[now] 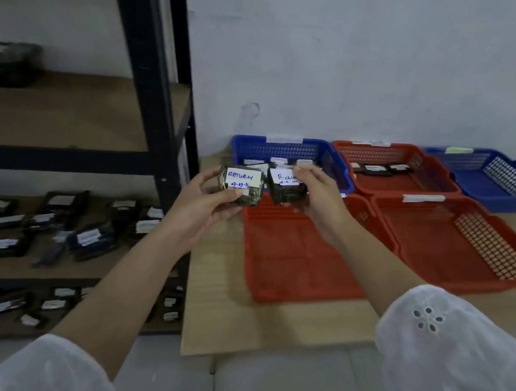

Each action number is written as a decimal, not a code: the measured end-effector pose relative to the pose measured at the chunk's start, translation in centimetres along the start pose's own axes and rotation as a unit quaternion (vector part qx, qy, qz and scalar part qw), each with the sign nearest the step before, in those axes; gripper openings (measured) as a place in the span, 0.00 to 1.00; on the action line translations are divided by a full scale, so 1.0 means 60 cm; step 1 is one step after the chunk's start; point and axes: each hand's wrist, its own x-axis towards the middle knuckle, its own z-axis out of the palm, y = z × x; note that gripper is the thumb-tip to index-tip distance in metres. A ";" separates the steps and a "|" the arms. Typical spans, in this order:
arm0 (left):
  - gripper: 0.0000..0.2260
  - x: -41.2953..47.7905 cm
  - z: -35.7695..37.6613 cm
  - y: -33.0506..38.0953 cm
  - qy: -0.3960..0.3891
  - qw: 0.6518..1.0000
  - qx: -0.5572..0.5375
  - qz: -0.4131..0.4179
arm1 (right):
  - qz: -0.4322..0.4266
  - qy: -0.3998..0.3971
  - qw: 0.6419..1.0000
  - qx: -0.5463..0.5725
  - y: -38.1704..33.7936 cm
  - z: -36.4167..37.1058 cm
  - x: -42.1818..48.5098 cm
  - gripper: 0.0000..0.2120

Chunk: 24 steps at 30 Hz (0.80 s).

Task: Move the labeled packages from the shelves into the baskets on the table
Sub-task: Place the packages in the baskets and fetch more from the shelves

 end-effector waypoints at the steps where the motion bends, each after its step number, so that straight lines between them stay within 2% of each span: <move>1: 0.22 0.013 0.018 -0.009 -0.002 1.000 -0.003 -0.005 | 0.004 0.004 1.000 -0.003 0.002 -0.022 0.009 0.04; 6: 0.22 0.104 0.097 -0.055 0.004 0.999 -0.013 -0.038 | 0.009 0.030 0.999 -0.022 0.014 -0.115 0.080 0.05; 14: 0.19 0.264 0.227 -0.101 -0.015 0.999 -0.003 -0.045 | 0.021 0.067 0.997 0.017 0.007 -0.243 0.220 0.05; 24: 0.22 0.398 0.370 -0.181 -0.004 0.996 0.016 -0.093 | 0.084 0.130 0.988 -0.012 0.018 -0.428 0.383 0.06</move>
